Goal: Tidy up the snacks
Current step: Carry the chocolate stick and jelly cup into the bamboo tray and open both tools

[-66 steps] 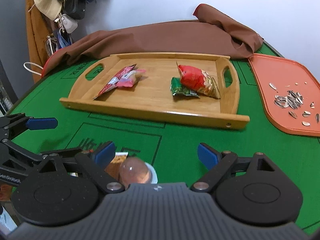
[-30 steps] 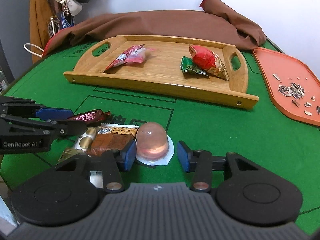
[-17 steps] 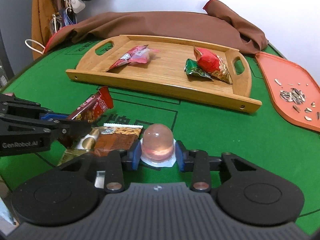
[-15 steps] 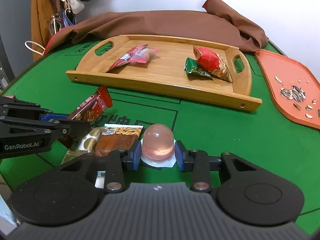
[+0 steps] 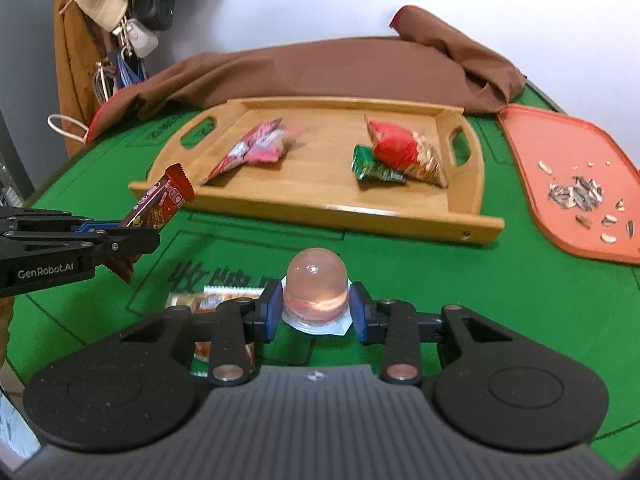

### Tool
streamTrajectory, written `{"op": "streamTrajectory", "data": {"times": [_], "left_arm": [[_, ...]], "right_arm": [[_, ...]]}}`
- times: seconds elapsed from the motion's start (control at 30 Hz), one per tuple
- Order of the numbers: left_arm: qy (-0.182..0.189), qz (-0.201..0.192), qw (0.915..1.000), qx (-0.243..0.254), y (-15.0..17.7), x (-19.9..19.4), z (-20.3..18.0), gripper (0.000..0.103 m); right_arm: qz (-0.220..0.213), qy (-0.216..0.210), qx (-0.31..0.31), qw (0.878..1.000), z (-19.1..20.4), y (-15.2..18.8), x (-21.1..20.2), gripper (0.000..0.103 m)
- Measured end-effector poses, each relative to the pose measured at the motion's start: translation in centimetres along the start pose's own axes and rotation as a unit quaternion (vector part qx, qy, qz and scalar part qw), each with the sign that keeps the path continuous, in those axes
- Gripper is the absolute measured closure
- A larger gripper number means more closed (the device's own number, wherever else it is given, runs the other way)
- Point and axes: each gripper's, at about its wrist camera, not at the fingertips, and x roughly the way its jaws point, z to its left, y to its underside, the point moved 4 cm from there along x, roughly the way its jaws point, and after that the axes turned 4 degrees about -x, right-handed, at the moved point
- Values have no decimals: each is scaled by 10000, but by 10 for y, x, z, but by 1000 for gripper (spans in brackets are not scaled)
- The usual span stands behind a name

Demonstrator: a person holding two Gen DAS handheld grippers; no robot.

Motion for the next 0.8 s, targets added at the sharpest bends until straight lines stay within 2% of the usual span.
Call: {"op": "streamTrajectory", "data": {"times": [0.43,0.67,0.8], "left_arm": [[-408,-126,9985,-347,-54,21,37,91],[-639,79,9966,-523,-78,55,59,91],[-721,201,9953,-618,-88,76,65,91]], "right_arm": [[-213,325,272,9989,-41,-50,-2,63],[-210,732,433,9962,-70,-90,16,63],[31,830,595,9948,-86,-112,40,63]]}}
